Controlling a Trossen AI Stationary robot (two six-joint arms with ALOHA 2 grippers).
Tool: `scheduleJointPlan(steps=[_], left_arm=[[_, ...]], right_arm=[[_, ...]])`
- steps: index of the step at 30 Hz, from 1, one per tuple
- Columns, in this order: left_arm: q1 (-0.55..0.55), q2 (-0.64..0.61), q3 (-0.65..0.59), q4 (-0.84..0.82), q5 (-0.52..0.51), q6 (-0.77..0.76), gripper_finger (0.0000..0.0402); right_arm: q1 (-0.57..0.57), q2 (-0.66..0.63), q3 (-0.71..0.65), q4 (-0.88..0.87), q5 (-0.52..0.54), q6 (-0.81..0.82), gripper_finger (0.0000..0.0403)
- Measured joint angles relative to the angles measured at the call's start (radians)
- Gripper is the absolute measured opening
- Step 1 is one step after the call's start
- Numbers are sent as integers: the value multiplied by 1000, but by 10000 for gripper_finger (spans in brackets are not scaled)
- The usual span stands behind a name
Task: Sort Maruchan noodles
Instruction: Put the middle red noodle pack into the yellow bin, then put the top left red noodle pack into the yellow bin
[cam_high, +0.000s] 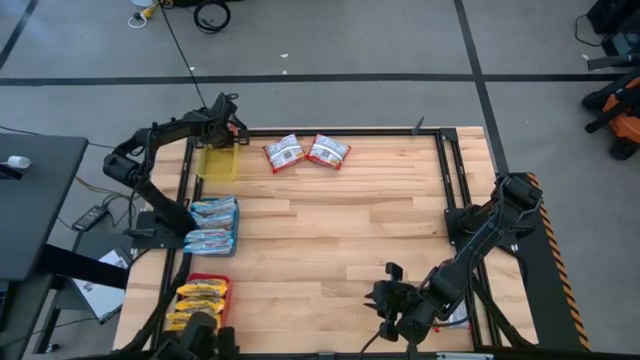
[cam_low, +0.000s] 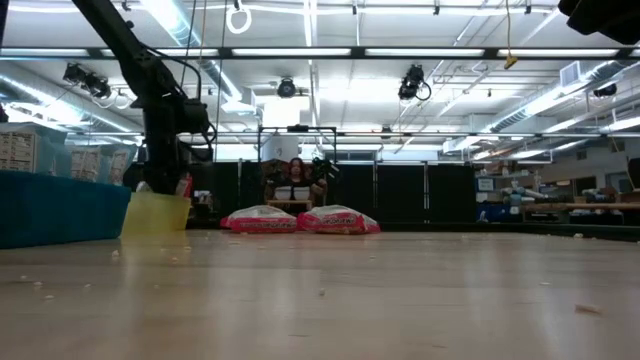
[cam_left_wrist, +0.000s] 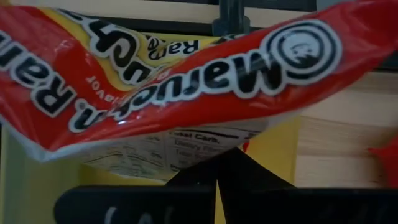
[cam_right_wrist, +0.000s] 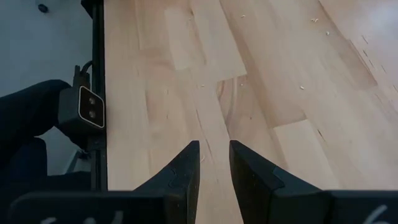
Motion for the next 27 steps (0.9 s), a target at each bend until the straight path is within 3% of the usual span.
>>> scheduleJointPlan(steps=[7,18,21,23,27], left_arm=[[0,-27,0,-46,26,77,31],[-57,-208,0,-144,59,242,164],[-153,-283,-1,-174,148,252,192],[-278,-335,-10,-150,161,230,198],[-598,-365,-52,14,-21,190,200]], right_arm=[[-3,0,0,0,0,-33,93],[-4,0,0,-2,-1,-59,93],[-4,0,0,-2,20,-81,93],[-7,0,0,-4,60,-108,93],[-27,0,0,-14,167,-164,93]])
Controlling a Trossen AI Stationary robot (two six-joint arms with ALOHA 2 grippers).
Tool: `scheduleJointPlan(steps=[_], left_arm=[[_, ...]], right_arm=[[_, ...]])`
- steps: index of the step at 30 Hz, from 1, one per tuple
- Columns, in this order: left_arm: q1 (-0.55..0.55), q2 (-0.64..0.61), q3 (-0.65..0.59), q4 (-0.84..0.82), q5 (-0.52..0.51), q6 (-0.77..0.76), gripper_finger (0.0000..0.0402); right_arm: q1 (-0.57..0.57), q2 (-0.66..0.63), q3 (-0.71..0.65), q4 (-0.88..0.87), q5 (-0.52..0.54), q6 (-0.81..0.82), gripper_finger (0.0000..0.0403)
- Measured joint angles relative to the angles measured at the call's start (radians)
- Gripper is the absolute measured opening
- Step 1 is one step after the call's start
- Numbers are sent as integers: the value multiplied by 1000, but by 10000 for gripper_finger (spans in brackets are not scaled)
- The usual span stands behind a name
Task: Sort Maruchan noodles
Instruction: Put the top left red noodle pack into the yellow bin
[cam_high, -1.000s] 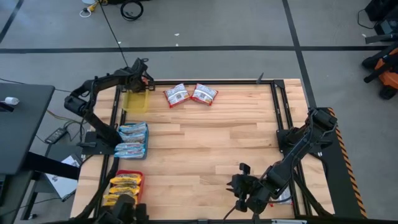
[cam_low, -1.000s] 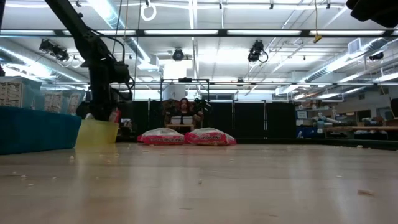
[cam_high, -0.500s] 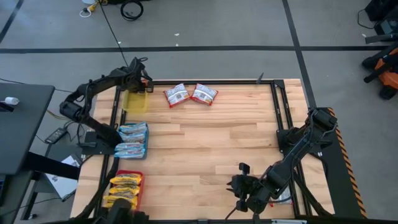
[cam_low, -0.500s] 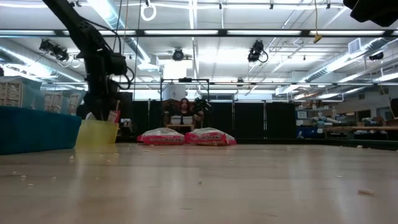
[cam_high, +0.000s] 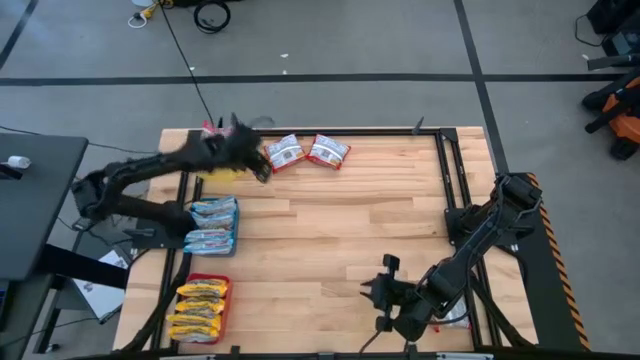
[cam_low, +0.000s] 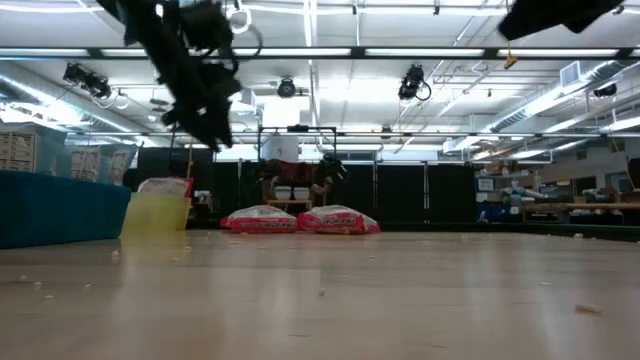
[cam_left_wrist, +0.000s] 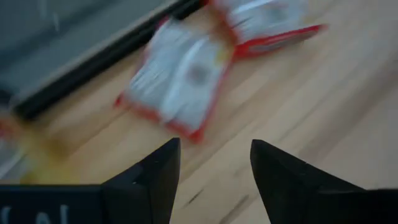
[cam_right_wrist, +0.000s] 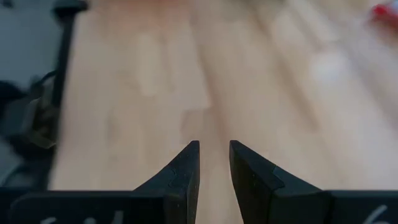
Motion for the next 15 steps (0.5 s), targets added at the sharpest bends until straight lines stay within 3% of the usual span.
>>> scheduleJointPlan(steps=[3,6,10,15], left_arm=[[-194,45,-9,137,-176,-11,199],[-278,137,-7,193,-272,-13,199],[-271,279,23,240,-322,30,208],[-229,435,28,351,-344,164,253]], right_arm=[[-28,0,0,-27,19,-7,93],[-50,-2,0,-56,-20,-18,94],[-55,-2,0,-65,-72,-31,106],[-33,-2,0,-56,-89,0,124]])
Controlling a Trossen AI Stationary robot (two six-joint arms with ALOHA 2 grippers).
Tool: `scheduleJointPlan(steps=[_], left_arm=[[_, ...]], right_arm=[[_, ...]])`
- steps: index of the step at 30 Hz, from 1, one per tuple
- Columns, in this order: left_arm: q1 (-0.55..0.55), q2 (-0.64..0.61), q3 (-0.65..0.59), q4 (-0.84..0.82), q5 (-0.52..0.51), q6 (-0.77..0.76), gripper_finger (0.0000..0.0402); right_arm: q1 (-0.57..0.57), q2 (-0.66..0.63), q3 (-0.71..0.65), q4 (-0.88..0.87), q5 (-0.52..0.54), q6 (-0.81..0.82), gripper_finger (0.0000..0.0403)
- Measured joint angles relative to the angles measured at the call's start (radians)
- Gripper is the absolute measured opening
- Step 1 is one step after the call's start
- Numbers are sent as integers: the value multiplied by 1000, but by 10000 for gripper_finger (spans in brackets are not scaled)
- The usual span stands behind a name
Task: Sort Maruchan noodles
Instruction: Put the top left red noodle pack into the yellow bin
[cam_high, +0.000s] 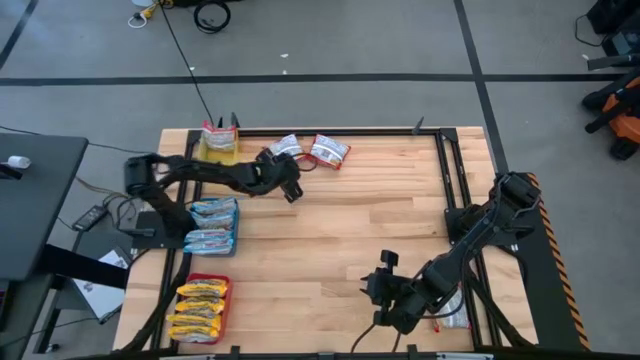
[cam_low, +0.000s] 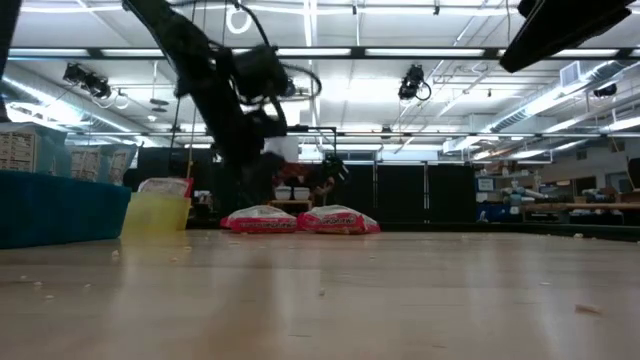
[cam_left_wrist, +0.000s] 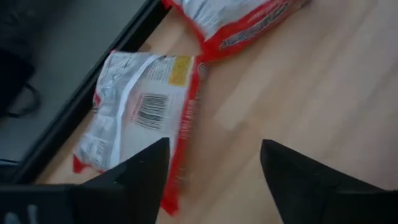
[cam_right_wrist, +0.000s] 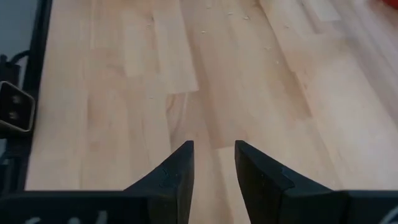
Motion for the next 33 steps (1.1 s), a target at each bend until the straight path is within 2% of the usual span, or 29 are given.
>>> scheduleJointPlan(steps=[6,8,12,19,21,23,29,30,33], left_arm=[[35,109,0,109,-159,182,292],[50,130,0,127,-146,211,294],[98,161,0,126,-12,182,295],[164,196,5,130,-35,121,279],[171,196,5,127,-44,125,256],[176,197,4,121,-69,143,216],[187,184,2,95,-80,216,37],[186,178,2,91,-78,223,22],[181,140,14,17,-52,245,17]], right_arm=[[22,0,0,3,0,16,125],[23,0,0,3,0,19,125],[23,0,0,3,0,34,125],[23,0,0,3,-2,34,124],[23,-1,0,3,-15,34,124],[23,-1,0,3,-27,35,124],[23,-1,0,3,-34,45,124],[23,-1,0,4,-40,45,124],[23,-1,0,12,-60,45,124]])
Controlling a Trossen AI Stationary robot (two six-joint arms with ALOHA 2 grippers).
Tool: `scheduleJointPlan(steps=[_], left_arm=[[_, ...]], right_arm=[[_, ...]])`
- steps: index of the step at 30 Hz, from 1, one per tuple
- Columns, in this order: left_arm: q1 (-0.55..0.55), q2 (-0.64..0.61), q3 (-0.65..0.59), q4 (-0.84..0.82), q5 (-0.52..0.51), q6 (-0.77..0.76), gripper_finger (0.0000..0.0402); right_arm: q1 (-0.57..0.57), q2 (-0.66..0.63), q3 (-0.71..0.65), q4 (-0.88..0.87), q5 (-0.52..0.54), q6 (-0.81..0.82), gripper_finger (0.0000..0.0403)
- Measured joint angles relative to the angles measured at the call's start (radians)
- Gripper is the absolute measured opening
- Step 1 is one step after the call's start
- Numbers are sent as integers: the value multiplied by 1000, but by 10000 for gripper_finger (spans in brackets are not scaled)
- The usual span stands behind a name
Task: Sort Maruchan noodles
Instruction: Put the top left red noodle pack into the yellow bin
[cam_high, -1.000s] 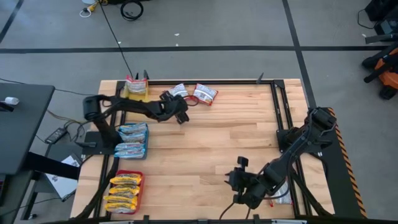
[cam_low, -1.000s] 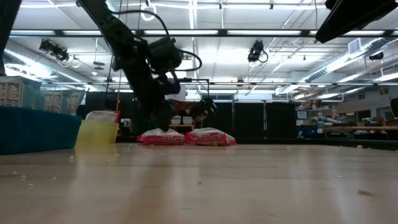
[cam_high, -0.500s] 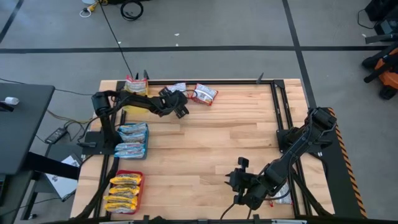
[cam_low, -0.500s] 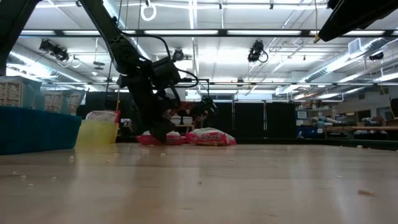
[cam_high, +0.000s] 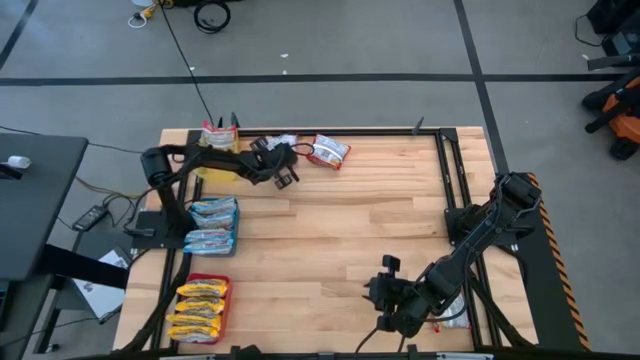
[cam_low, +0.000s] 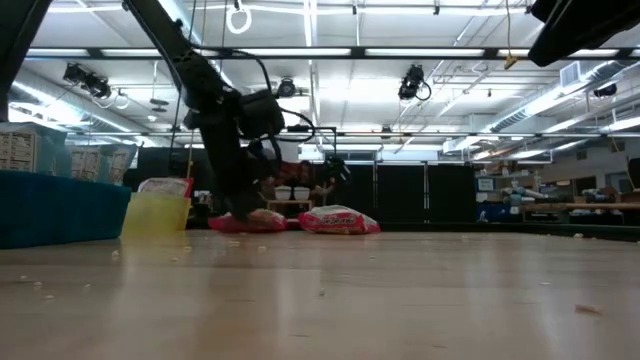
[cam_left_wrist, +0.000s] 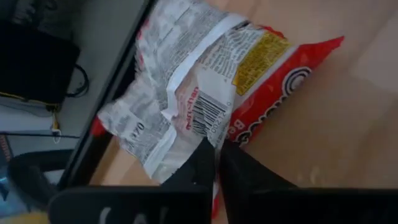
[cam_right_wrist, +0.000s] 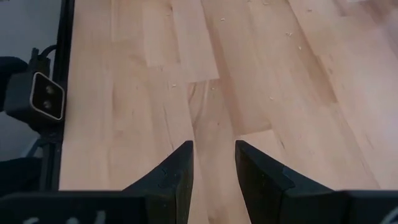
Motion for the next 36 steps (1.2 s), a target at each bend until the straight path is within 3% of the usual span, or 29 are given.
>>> scheduleJointPlan(steps=[3,6,12,20,23,27,29,31,36], left_arm=[[-2,-51,66,-129,10,-4,16],[0,-110,153,-280,94,-20,14],[3,-207,324,-470,429,-88,13],[-79,-313,356,-461,768,-91,12],[-165,-339,356,-428,860,-56,12],[-318,-344,356,-321,966,37,12],[-391,-337,356,-254,987,54,11],[-460,-334,356,-221,962,72,11],[-624,-333,356,-195,709,60,11]], right_arm=[[0,0,0,6,-11,0,124],[0,0,0,6,-11,-4,124],[-2,0,0,6,21,-15,124],[3,0,0,6,71,-69,124],[33,0,0,3,210,-115,124],[84,0,0,-57,537,-128,124],[90,-1,0,-108,586,-91,124],[84,-1,0,-152,555,-39,124],[70,-2,-11,-175,327,72,132]])
